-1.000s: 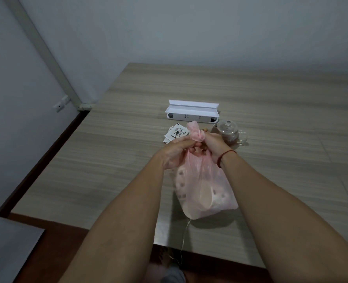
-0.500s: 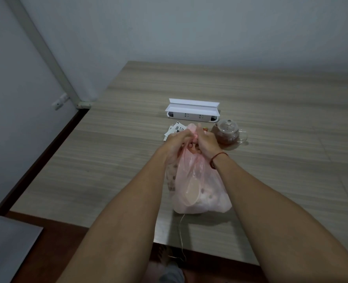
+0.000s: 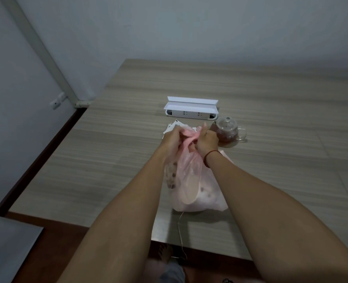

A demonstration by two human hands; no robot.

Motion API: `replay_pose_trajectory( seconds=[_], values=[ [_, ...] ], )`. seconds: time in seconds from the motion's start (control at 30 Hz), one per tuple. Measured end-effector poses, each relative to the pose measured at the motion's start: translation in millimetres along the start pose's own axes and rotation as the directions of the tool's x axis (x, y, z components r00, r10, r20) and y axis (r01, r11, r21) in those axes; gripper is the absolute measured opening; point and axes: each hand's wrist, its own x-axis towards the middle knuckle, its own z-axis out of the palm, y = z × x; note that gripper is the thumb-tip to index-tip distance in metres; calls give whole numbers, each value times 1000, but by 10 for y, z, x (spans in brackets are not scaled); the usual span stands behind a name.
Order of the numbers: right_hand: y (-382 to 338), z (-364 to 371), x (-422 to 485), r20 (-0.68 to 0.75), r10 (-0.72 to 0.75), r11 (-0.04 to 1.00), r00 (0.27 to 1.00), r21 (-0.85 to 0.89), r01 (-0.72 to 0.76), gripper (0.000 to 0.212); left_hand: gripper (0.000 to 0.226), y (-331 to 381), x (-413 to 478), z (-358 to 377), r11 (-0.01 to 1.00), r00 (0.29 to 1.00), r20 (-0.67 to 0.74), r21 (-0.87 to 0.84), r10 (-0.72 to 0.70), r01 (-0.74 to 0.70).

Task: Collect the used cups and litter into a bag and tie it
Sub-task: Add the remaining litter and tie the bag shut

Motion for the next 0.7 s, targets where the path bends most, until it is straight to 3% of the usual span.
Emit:
replay_pose_trajectory(
  seconds=[0.1, 0.27, 0.37, 0.43, 0.53, 0.6, 0.67, 0.7],
  values=[
    [63, -4, -4, 19, -1, 1000, 1000, 6, 1, 64, 35, 14, 3, -66, 996, 997, 78, 91, -3, -4],
    [21, -2, 1, 40, -73, 997, 997, -8, 73, 60, 11, -23, -49, -150, 952, 989, 110, 280, 95, -122],
    [-1, -7, -22, 59, -124, 986, 991, -103, 130, 58, 33, -23, -17, -138, 914, 990, 33, 379, 140, -142],
    [23, -13, -59, 80, -139, 976, 987, -159, 150, 54, 36, -6, -2, -75, 830, 979, 28, 527, 200, -185],
    [26, 26, -122, 122, -197, 955, 973, -201, 218, 42, 28, 6, 17, -33, 570, 943, 41, 788, 330, -233],
    [-3, 82, -130, 118, -229, 950, 966, -188, 248, 48, 24, -31, 18, -28, 460, 931, 30, 864, 364, -207],
    [-49, 131, -126, 102, -238, 947, 966, -195, 254, 55, 26, -98, 14, -4, 425, 931, -6, 891, 365, -161],
    [-58, 151, -123, 95, -249, 944, 964, -199, 264, 56, 28, -129, 13, 1, 465, 932, -37, 873, 361, -146]
  ],
)
